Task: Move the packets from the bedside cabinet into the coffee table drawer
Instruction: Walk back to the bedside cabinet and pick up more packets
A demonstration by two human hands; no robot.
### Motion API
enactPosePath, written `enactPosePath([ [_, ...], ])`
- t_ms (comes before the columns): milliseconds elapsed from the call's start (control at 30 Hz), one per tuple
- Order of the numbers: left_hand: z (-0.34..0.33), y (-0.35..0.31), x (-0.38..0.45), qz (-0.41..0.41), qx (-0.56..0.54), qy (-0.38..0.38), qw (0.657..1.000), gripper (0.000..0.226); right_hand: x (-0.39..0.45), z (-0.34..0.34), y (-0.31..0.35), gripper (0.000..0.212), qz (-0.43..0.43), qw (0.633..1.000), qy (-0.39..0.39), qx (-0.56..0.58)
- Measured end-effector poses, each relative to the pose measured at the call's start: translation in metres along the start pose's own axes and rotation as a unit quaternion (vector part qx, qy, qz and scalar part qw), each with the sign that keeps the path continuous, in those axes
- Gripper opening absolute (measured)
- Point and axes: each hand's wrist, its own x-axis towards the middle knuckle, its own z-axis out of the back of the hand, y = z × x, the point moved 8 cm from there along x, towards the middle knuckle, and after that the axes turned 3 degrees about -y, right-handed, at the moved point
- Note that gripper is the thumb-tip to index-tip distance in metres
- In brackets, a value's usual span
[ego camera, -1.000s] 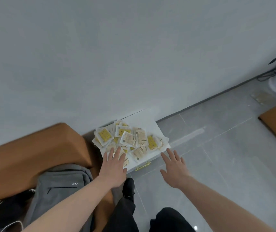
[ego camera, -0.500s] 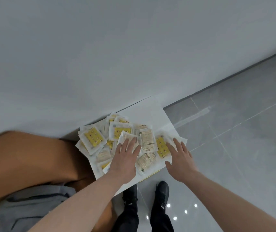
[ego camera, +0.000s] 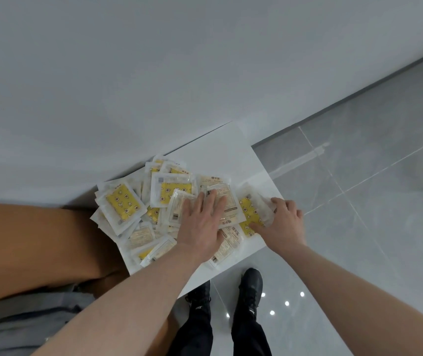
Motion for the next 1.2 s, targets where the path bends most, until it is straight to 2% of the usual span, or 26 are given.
enactPosePath([
  [100,0.007,0.001,0.002,-0.001,0.004,-0.015,1.0,0.077,0.005,0.006,-0.005,0.071,-0.028,0.997,-0.011,0.069],
  [233,0.023,0.005,0.002,-0.007,-0.047,-0.058,0.997,0.073,0.004,0.012,-0.017,0.026,-0.051,0.978,-0.002,0.203],
  [400,0.055,0.01,-0.012,-0.021,-0.112,-0.161,0.98,0.071,0.003,0.017,-0.043,0.009,-0.101,0.943,0.012,0.316],
  [500,0.063,0.018,-0.028,-0.013,-0.127,-0.194,0.973,0.082,-0.001,0.014,-0.052,0.007,-0.133,0.905,0.016,0.405],
  [600,0.055,0.017,-0.044,-0.027,-0.101,-0.175,0.979,0.094,-0.006,0.013,-0.056,0.007,-0.146,0.883,0.014,0.445],
  [700,0.03,0.011,-0.054,-0.031,-0.058,-0.109,0.992,0.099,-0.009,0.011,-0.062,0.009,-0.151,0.899,0.01,0.41],
  [800,0.005,0.005,-0.056,-0.02,-0.038,-0.035,0.998,0.093,-0.011,0.013,-0.066,0.013,-0.143,0.927,0.003,0.345],
  [933,-0.014,-0.005,-0.063,-0.008,-0.057,0.006,0.998,0.087,-0.008,0.013,-0.055,0.04,-0.134,0.952,0.039,0.274],
  [1033,-0.013,-0.01,-0.068,0.043,-0.108,-0.015,0.993,0.068,-0.006,0.012,-0.043,0.056,-0.151,0.95,0.025,0.271],
  [1100,-0.01,-0.013,-0.064,0.107,-0.146,-0.026,0.983,0.072,-0.006,0.007,-0.038,0.061,-0.157,0.946,0.019,0.284],
  [1200,-0.003,-0.012,-0.054,0.22,-0.198,-0.062,0.953,0.08,-0.009,0.0,-0.032,0.049,-0.145,0.95,0.014,0.278],
])
